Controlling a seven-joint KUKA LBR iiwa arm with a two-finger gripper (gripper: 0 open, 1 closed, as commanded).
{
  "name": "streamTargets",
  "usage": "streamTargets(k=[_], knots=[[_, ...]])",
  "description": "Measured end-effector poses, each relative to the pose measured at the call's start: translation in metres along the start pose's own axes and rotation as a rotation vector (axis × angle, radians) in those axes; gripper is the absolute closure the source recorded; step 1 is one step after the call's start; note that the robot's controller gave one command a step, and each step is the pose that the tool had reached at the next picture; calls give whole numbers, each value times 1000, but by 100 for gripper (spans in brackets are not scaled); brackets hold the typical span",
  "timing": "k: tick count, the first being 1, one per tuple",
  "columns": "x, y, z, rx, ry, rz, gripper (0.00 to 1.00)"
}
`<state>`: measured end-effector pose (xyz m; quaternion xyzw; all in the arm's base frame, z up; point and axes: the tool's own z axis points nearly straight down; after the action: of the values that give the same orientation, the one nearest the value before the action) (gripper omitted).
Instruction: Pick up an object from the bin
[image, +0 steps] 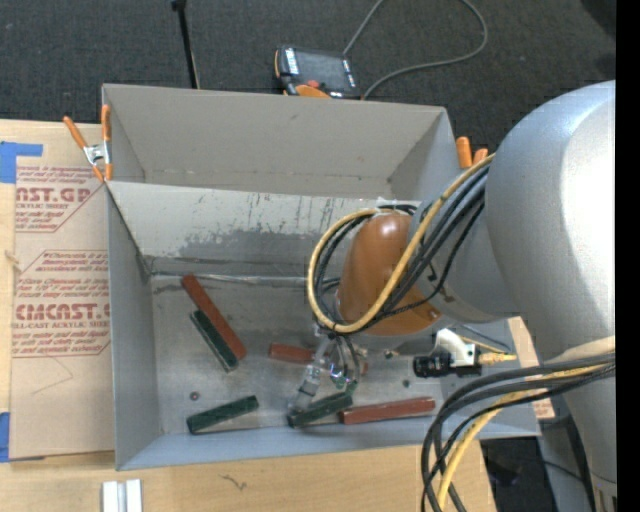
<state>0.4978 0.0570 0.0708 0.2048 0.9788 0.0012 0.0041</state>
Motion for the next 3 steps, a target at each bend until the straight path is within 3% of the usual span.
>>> streamTargets(k=[1,2,3], knots=[[2,0,0,2,6,-2,100],[-4,-18,-125,0,0,-43,100],[-28,5,-178,-1,0,-45,100]])
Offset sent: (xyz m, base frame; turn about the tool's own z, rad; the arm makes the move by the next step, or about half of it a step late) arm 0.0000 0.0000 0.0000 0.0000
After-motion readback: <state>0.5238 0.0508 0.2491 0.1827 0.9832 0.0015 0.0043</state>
